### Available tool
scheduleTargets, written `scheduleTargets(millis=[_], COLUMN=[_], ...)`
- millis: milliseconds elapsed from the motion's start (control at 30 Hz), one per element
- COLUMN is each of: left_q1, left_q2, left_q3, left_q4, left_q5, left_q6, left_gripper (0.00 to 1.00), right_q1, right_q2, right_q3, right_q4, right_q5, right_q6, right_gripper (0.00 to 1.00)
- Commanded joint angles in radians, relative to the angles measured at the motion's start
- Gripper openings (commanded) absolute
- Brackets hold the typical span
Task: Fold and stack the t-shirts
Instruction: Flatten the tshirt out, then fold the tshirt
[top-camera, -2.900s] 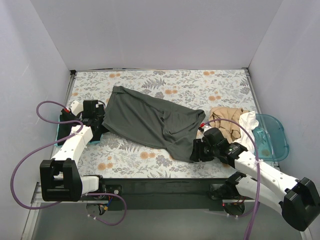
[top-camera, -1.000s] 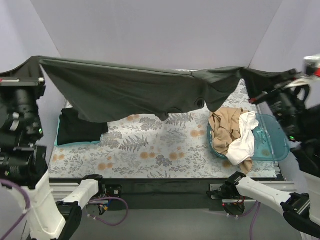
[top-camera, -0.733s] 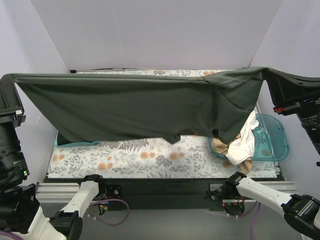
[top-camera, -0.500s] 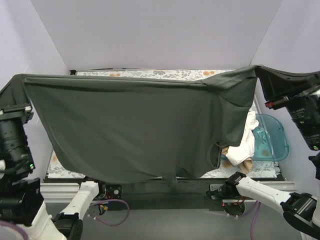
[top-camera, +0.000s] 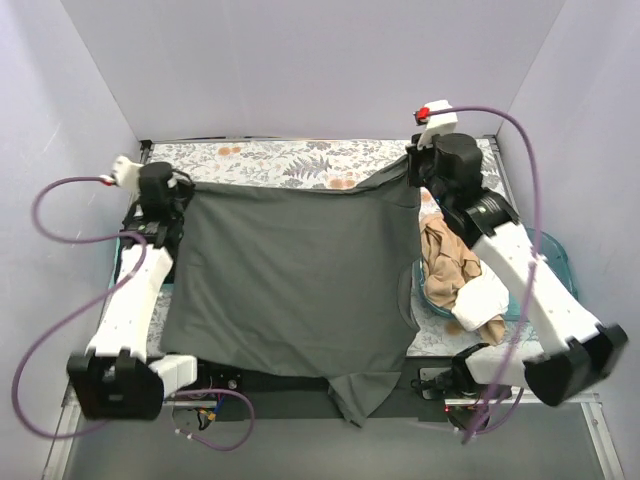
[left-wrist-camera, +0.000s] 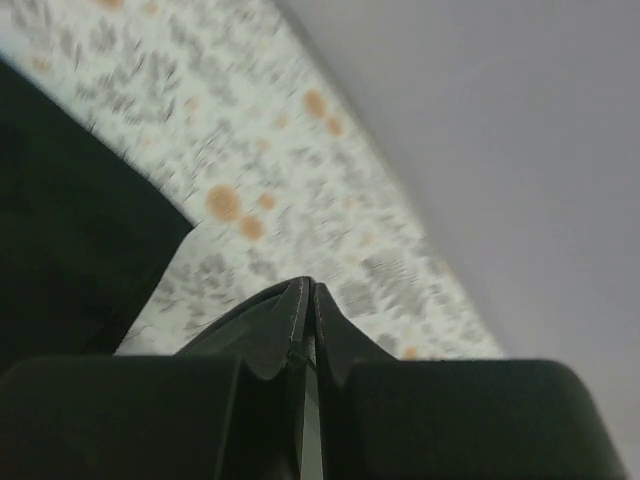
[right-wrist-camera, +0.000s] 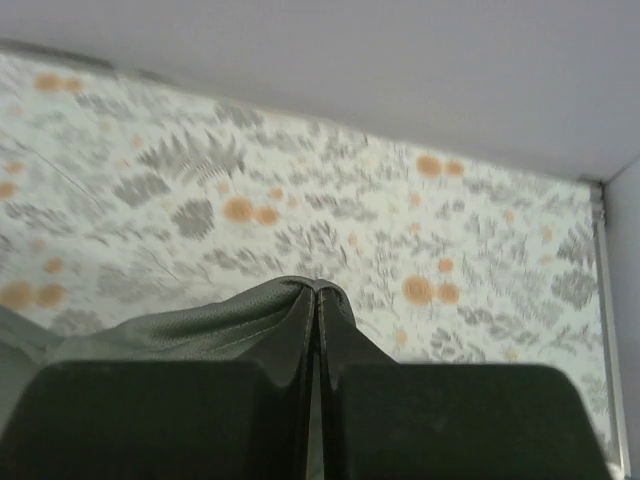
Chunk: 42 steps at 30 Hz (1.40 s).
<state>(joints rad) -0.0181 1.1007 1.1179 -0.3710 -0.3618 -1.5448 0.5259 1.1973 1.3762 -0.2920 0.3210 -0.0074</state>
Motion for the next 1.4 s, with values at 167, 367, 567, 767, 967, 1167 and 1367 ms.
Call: scheduleTargets(millis=[167, 367, 567, 767, 967, 1167, 1367], left_q1=[0.000, 0.000, 0.000, 0.000, 0.000, 0.000, 0.000], left_q2=[0.503, 0.933, 1.112, 1.153, 1.041, 0.887, 0.750], left_q3=[-0.048, 0.291, 0.471, 0.510, 0.401, 0.238, 0.079], left_q4=[0.365, 0.339, 0.325, 0.287, 0.282, 0.284, 0.294], left_q5=[0.096, 0.138, 0.165, 0.158, 0.141, 0.127, 0.110], left_q6=[0.029, 0.098, 0.109, 0.103, 0.095, 0.085, 0.058], left_gripper=[0.00, 0.00, 0.00, 0.00, 0.00, 0.00, 0.00], right_q1=[-0.242, -0.282, -0.322, -0.348, -0.346, -0.346, -0.343], right_q2=[0.407, 0.776, 0.942, 0.944, 0.776, 0.578, 0.412], right_q3=[-0.005, 0.224, 0.386, 0.368, 0.177, -0.095, -0.288], right_q4=[0.232, 0.238, 0.235, 0.232, 0.212, 0.212, 0.212], right_q5=[-0.379, -0.464, -0.477, -0.533, -0.566, -0.577, -0.655], right_q6=[0.038, 0.017, 0.049, 0.083, 0.129, 0.161, 0.168], right_gripper=[0.01, 0.01, 0.01, 0.01, 0.01, 0.01, 0.01])
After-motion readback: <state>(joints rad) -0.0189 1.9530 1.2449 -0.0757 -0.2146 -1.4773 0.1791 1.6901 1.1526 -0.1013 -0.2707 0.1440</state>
